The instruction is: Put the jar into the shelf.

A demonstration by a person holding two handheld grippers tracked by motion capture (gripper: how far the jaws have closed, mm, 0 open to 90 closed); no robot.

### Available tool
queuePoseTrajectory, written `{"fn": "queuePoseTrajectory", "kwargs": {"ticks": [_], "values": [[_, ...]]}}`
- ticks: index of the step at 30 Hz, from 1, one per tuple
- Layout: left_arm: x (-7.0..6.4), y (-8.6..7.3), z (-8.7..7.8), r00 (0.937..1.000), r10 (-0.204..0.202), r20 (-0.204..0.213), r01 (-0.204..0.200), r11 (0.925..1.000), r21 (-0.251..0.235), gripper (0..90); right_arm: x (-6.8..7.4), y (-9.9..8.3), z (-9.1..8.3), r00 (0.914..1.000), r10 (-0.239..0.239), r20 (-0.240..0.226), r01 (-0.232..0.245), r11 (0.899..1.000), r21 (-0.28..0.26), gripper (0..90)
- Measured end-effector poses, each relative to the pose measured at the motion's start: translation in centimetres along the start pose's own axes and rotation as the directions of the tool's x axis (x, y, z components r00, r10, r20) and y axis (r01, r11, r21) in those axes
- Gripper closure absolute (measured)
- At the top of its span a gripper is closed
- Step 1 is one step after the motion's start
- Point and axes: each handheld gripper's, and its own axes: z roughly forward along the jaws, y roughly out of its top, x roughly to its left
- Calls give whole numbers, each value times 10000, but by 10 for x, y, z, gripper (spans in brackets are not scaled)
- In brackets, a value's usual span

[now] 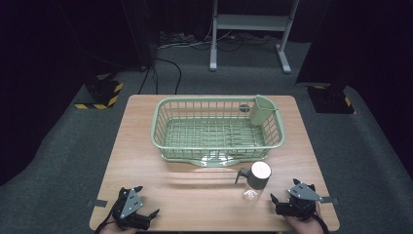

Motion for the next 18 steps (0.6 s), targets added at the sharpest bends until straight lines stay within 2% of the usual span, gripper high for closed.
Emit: {"fn": "queuePoseTrajectory", "kwargs": {"ticks": [3, 11, 18], "values": [[1, 0, 0, 10000, -19, -34, 19, 10000, -13, 15, -1, 0, -1, 9999, 139, 83, -139, 9999, -78, 0], [-1, 0, 1, 10000, 60, -31, -60, 9999, 85, 15, -1, -1, -1, 9997, 182, 155, -179, 9997, -144, 0], [1, 0, 0, 10000, -41, 32, 41, 10000, 53, 15, 0, -1, -3, 9999, 111, 98, -108, 9993, -356, 0]]}}
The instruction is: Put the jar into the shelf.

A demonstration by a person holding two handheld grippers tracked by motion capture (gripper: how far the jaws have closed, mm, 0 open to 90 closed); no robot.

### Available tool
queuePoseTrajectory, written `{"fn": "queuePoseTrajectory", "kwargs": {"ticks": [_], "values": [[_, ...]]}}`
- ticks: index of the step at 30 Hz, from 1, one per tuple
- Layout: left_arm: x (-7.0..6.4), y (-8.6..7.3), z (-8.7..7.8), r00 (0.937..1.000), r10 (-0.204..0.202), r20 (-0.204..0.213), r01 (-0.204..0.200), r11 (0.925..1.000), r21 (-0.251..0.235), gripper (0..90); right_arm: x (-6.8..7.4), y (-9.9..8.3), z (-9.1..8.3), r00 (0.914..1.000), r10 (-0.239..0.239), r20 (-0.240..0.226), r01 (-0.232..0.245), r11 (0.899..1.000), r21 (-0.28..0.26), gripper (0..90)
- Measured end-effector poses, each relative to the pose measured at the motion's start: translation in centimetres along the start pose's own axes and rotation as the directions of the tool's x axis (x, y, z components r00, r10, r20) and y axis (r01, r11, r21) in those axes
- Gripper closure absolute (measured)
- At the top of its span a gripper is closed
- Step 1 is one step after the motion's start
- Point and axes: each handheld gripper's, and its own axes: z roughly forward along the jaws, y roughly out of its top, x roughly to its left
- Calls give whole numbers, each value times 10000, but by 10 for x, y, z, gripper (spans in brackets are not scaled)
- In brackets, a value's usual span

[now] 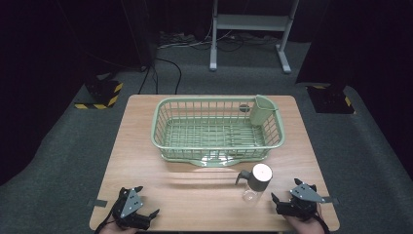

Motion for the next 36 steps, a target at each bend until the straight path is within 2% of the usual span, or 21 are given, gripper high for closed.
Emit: {"fn": "queuePoseTrajectory", "kwargs": {"ticks": [7, 17, 20, 24, 30, 36], "values": [[0, 0, 0, 10000, -29, 48, 29, 10000, 1, 15, 2, 2, 3, 9997, -234, 62, 234, 9997, 92, 0], [0, 0, 1, 10000, 2, 36, -3, 10000, 67, 15, 3, 2, -5, 10000, 27, -42, -28, 9997, -247, 0], [-2, -1, 0, 9999, 135, 22, -135, 9999, 5, 15, 5, 4, -8, 10000, -3, -81, 0, 9993, -361, 0], [-2, -1, 1, 9996, 294, 18, -294, 9994, 168, 15, 5, 7, -14, 9998, 133, -162, -142, 9984, -554, 0], [-1, 0, 1, 10000, 9, 43, -9, 9999, 149, 15, 7, 15, -21, 9988, 258, -407, -289, 9965, -785, 0], [-1, 0, 1, 9999, 35, 108, -37, 9998, 184, 15, 13, 23, -29, 9979, 296, -574, -358, 9932, -1106, 0]]}}
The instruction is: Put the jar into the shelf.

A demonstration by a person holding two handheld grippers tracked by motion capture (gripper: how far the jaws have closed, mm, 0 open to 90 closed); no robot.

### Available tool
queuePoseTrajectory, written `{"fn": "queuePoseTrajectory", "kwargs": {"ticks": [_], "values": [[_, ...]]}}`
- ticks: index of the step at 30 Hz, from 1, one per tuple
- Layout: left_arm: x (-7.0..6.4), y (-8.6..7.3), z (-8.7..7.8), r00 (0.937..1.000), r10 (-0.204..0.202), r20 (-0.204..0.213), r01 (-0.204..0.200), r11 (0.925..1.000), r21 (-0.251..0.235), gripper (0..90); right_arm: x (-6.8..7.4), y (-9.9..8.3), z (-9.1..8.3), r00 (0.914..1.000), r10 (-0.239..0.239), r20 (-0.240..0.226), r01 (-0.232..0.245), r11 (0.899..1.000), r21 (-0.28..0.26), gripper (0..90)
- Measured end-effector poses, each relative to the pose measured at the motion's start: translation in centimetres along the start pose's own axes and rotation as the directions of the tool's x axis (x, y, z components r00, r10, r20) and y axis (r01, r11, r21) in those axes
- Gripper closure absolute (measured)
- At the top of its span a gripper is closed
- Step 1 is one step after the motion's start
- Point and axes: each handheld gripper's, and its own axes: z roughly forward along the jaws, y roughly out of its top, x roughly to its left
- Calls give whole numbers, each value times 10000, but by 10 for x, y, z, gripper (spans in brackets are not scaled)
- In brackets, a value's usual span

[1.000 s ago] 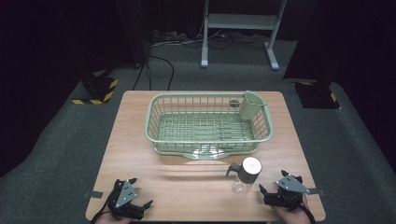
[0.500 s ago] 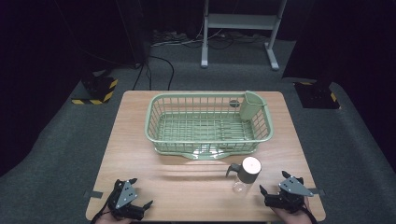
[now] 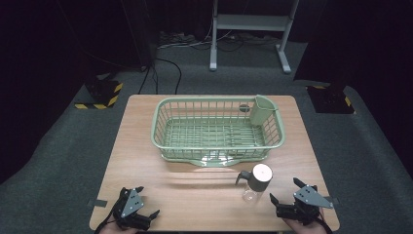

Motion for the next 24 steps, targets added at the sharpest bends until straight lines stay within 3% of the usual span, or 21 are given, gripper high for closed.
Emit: {"fn": "queuePoseTrajectory", "kwargs": {"ticks": [7, 24], "values": [[0, 0, 0, 10000, -1, -3, 1, 10000, -30, 15, 5, 9, -7, 9999, 143, -38, -144, 9994, -312, 0], [-1, -1, -1, 9997, 218, 76, -218, 9998, -9, 15, 18, 39, -25, 9959, 289, -852, -406, 9896, -1383, 0]]}}
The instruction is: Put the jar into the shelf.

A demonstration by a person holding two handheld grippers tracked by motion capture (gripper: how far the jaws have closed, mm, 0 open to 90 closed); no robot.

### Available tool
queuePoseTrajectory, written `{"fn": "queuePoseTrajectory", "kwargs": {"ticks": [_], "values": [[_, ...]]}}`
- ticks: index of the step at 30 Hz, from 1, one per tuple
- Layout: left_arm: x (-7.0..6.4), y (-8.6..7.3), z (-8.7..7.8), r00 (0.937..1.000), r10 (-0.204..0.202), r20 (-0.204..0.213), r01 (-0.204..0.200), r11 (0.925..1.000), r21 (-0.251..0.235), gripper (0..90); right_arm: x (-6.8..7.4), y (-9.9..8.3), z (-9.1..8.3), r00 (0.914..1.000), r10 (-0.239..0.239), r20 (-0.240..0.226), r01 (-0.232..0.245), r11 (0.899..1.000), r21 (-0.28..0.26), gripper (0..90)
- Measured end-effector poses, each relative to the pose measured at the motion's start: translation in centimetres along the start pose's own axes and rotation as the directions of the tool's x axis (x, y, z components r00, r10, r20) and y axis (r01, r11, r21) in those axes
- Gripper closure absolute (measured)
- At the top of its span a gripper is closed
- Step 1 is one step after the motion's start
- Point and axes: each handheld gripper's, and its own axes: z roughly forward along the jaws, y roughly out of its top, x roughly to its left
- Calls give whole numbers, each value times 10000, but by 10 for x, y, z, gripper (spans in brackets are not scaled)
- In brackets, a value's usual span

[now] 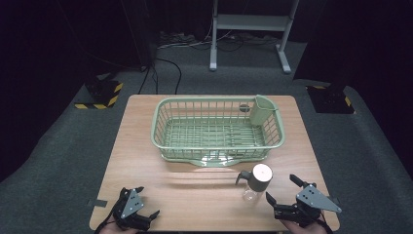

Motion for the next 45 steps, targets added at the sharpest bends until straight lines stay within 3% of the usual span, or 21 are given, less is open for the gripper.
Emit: {"fn": "queuePoseTrajectory", "kwargs": {"ticks": [17, 34, 38, 45], "values": [[0, 0, 0, 10000, -74, 5, 74, 10000, -27, 15, 13, 16, 3, 9978, 214, -628, -248, 9982, -547, 0], [1, 0, 0, 9999, -122, 57, 122, 9999, -26, 15, 22, 29, 23, 9958, 265, -871, -339, 9958, -848, 5], [0, 0, 0, 10000, -51, 61, 51, 10000, -30, 15, 22, 29, 28, 9952, 324, -921, -402, 9957, -834, 40], [0, 0, 0, 9999, -95, 84, 95, 9999, -44, 15, 21, 30, 30, 9919, 258, -1242, -392, 9936, -1062, 196]]}}
